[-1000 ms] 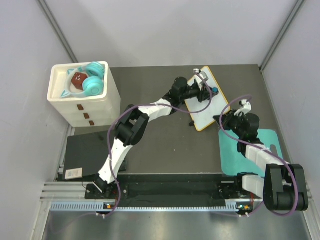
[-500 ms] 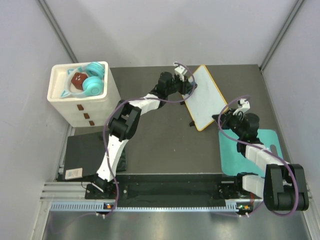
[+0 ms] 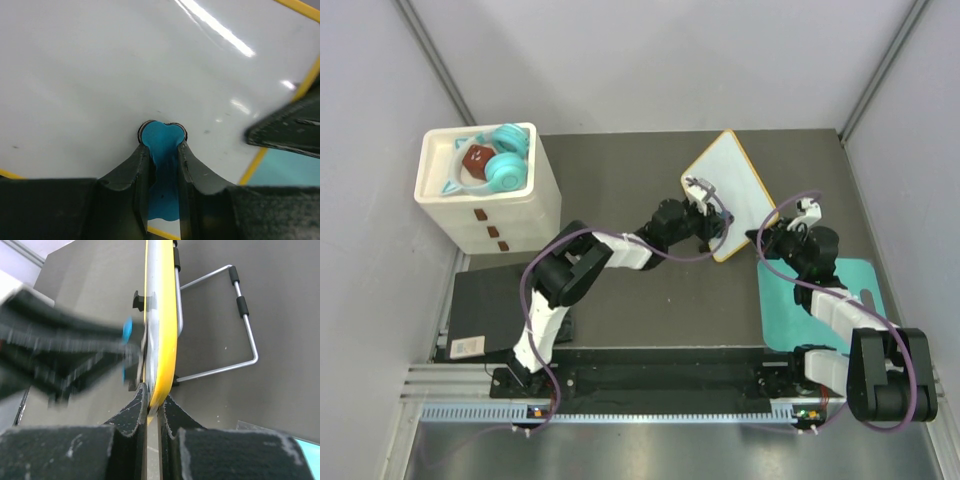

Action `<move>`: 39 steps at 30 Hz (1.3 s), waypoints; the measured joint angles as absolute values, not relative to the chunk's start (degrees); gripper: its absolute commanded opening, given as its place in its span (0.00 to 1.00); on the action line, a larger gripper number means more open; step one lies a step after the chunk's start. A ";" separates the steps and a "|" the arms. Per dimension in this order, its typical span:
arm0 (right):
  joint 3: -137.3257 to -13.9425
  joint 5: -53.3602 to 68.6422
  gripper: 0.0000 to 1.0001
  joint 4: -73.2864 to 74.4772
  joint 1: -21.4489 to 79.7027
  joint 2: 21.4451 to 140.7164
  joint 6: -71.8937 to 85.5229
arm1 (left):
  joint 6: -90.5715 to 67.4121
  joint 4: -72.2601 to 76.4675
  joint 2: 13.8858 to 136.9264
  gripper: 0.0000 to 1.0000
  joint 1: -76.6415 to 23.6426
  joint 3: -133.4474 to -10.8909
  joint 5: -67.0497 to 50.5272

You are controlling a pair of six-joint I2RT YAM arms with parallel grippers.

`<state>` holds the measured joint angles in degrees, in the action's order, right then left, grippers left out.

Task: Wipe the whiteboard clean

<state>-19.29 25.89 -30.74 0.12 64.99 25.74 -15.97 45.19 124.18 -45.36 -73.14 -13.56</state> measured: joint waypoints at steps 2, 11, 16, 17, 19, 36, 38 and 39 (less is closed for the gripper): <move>-19.29 25.67 0.00 -30.72 0.10 64.97 25.76 | -16.75 49.43 123.28 0.00 -47.94 -69.54 -11.42; -19.25 25.89 0.00 -30.46 0.16 64.31 25.52 | -21.69 62.04 123.55 0.00 -51.72 -60.84 -5.30; -19.25 26.15 0.00 -30.61 0.23 64.23 25.19 | -20.62 64.03 123.52 0.00 -53.47 -58.00 3.51; -19.25 26.15 0.00 -30.68 0.23 64.23 25.08 | -20.32 63.72 123.52 0.00 -53.82 -58.11 5.74; -19.25 26.13 0.00 -30.83 0.25 64.23 25.06 | -19.57 62.13 123.52 0.00 -54.39 -59.11 10.39; -19.25 27.11 0.00 -31.73 0.54 64.10 23.53 | -26.52 50.81 129.84 0.00 -43.64 -72.82 15.18; -19.25 27.11 0.00 -31.75 0.54 64.10 23.53 | -26.85 50.98 130.15 0.00 -43.70 -73.30 14.33; -19.25 27.09 0.00 -31.75 0.54 64.05 23.55 | -27.00 51.20 130.17 0.00 -43.70 -73.32 13.67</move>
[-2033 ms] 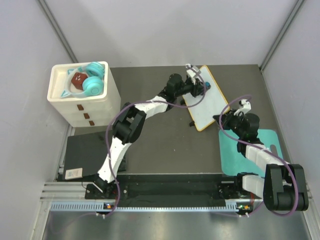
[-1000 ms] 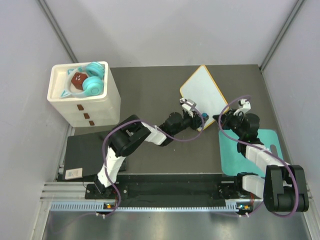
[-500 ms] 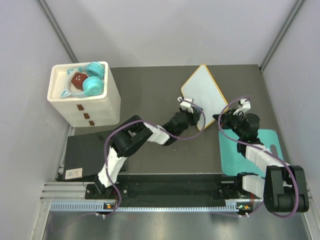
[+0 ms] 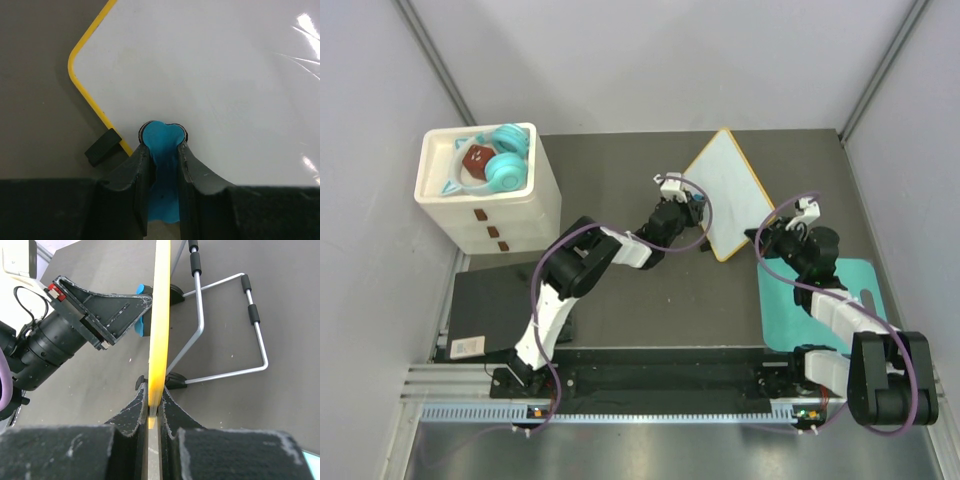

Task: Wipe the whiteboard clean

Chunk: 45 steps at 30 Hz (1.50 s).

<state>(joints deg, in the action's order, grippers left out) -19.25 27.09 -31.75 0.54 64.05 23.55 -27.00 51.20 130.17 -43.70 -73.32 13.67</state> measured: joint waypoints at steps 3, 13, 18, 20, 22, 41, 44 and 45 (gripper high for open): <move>-19.25 27.07 0.00 -31.75 0.54 63.88 23.53 | -27.92 52.84 130.19 0.00 -43.72 -73.30 11.68; -19.22 26.52 0.00 -31.68 0.47 63.86 23.59 | -31.20 68.93 131.83 0.00 -46.46 -71.20 2.09; -19.22 26.09 0.00 -31.59 0.47 63.86 23.79 | -35.14 75.33 133.64 0.00 -46.50 -71.24 -5.52; -19.22 26.04 0.00 -31.57 0.47 63.86 23.81 | -36.07 76.23 133.67 0.00 -46.68 -71.22 -7.94; -19.22 25.96 0.00 -31.48 0.47 63.88 23.86 | -36.36 77.36 133.64 0.00 -47.35 -70.81 -9.69; -19.88 25.76 0.00 -31.57 0.03 65.78 26.09 | -30.37 69.10 126.02 0.00 -51.77 -63.66 -7.31; -20.88 25.98 0.00 -31.05 0.27 66.48 25.47 | -26.09 65.71 121.19 0.00 -53.15 -58.22 -2.81; -21.54 25.98 0.00 -30.55 0.27 66.98 25.47 | -24.53 64.79 119.31 0.00 -53.49 -56.60 -1.21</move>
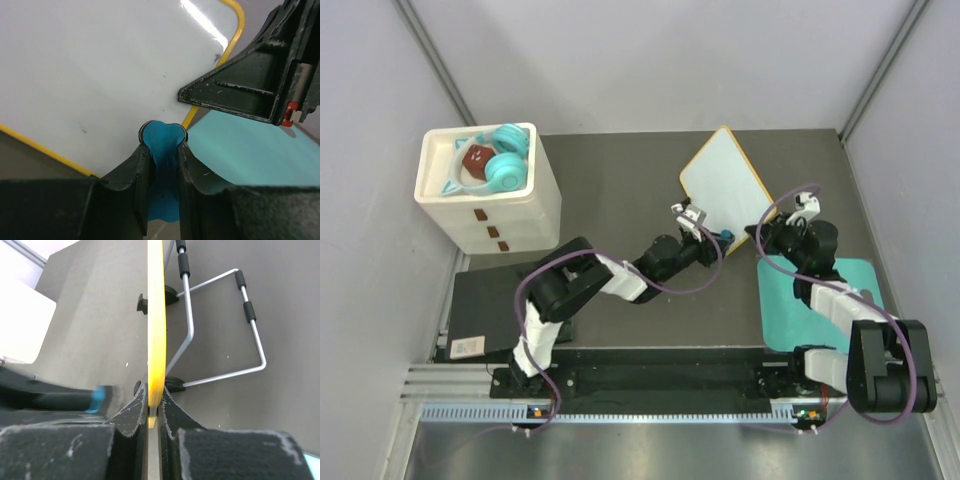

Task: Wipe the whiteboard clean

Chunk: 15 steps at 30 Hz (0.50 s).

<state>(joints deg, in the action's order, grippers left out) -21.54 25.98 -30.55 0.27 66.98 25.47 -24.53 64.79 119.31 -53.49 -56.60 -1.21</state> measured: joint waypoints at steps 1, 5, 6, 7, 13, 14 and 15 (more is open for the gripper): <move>-21.91 26.00 0.00 -30.33 0.27 67.48 25.50 | -23.07 64.34 117.32 0.00 -53.78 -55.09 0.64; -24.36 26.61 0.00 -29.78 0.27 70.61 25.56 | -17.76 64.40 109.03 0.00 -53.71 -50.46 8.80; -25.32 26.81 0.00 -29.34 0.27 71.57 25.61 | -16.51 64.71 107.24 0.00 -53.69 -49.67 10.90; -25.82 26.94 0.00 -29.02 0.27 72.16 25.63 | -15.64 64.95 106.04 0.00 -53.63 -49.19 12.43; -29.19 27.35 0.00 -25.12 0.25 74.61 26.00 | -9.69 64.99 102.37 0.00 -53.41 -48.75 22.52; -29.36 27.31 0.00 -24.60 0.25 74.63 26.22 | -8.88 64.93 102.37 0.00 -53.41 -48.75 23.66; -29.36 27.31 0.00 -24.23 0.25 74.59 26.59 | -8.25 64.71 102.37 0.00 -53.41 -48.75 24.53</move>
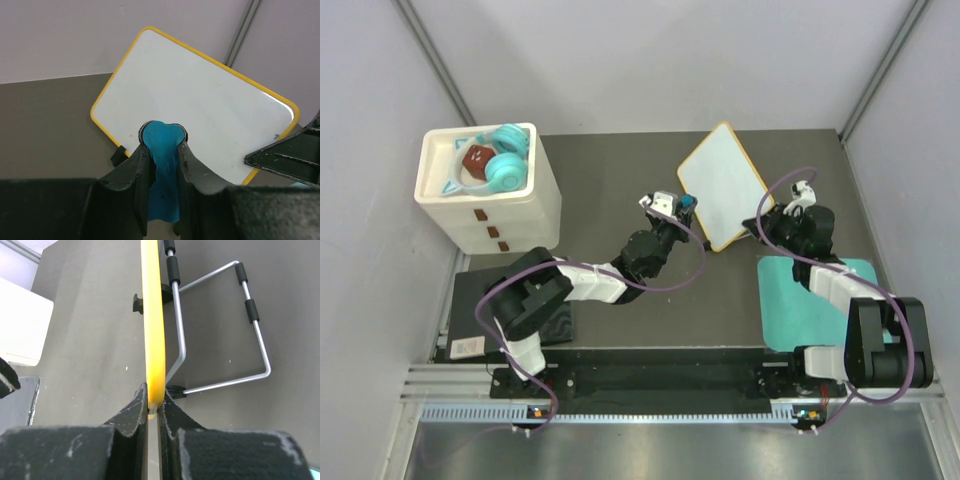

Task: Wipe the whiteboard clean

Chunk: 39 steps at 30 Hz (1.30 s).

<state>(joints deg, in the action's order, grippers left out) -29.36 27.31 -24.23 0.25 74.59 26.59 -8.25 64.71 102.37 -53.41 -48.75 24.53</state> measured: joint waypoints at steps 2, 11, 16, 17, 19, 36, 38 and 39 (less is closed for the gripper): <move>-29.34 27.09 0.00 -23.38 0.25 74.17 27.11 | -7.22 64.42 102.37 0.00 -53.41 -48.73 26.00; -26.09 24.60 0.00 -14.76 0.23 64.31 27.14 | -5.76 63.51 101.01 0.00 -53.41 -46.89 28.40; -24.38 23.73 0.01 -11.46 0.25 59.92 27.14 | -5.82 62.83 98.83 0.00 -53.41 -45.30 28.42; -24.29 23.64 0.04 -11.33 0.25 59.77 27.20 | -5.82 62.81 98.52 0.00 -53.41 -45.08 28.42; -24.29 23.59 0.08 -11.33 0.23 59.83 27.24 | -5.85 62.61 97.80 0.00 -53.41 -44.60 28.40; -22.35 25.52 0.50 -13.15 0.47 66.87 27.66 | -6.92 59.61 95.98 0.00 -53.41 -43.68 26.61; -21.74 25.47 0.57 -12.32 0.58 66.81 27.51 | -6.94 59.40 95.98 0.00 -53.41 -43.68 26.61; -21.43 25.10 0.62 -11.90 0.64 66.65 27.24 | -6.94 59.29 95.98 0.00 -53.41 -43.68 26.63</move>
